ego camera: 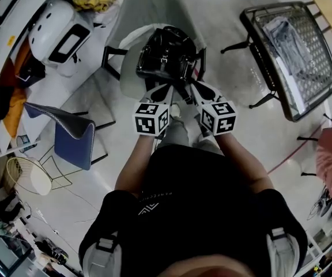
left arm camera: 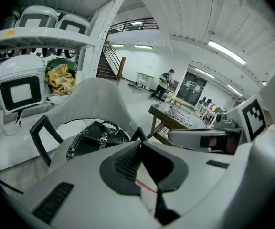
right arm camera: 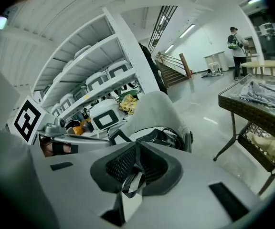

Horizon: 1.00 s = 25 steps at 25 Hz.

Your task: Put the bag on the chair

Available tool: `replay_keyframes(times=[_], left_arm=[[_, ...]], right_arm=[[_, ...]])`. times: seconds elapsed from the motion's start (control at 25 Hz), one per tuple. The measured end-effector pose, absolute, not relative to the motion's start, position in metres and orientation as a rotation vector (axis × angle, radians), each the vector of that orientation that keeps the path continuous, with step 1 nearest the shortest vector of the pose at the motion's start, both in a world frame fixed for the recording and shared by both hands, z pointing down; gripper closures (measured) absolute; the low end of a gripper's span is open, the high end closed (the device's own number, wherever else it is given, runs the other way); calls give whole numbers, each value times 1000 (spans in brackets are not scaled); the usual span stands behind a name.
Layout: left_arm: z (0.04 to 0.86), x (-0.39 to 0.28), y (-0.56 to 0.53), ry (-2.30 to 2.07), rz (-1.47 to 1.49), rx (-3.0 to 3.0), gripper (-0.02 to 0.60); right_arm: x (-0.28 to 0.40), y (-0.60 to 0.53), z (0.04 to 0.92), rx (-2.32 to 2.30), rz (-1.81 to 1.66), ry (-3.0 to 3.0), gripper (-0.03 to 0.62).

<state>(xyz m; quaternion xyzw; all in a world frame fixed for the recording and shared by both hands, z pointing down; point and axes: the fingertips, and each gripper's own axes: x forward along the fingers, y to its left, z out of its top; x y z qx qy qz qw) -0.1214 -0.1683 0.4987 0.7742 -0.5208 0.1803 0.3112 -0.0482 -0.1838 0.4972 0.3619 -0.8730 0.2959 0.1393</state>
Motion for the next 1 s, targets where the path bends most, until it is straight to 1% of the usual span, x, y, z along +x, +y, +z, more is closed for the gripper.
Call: replay_keyframes(times=[0.52,1.0], left_arm=[[487,-83,-117,-1384,443,2058,565],[473,-68,-95,-1407,415,2078,565]], right_arm=[[-24,-135,480,999,807,-2574,545],[-13,-108,466,978,756,-2604,545]])
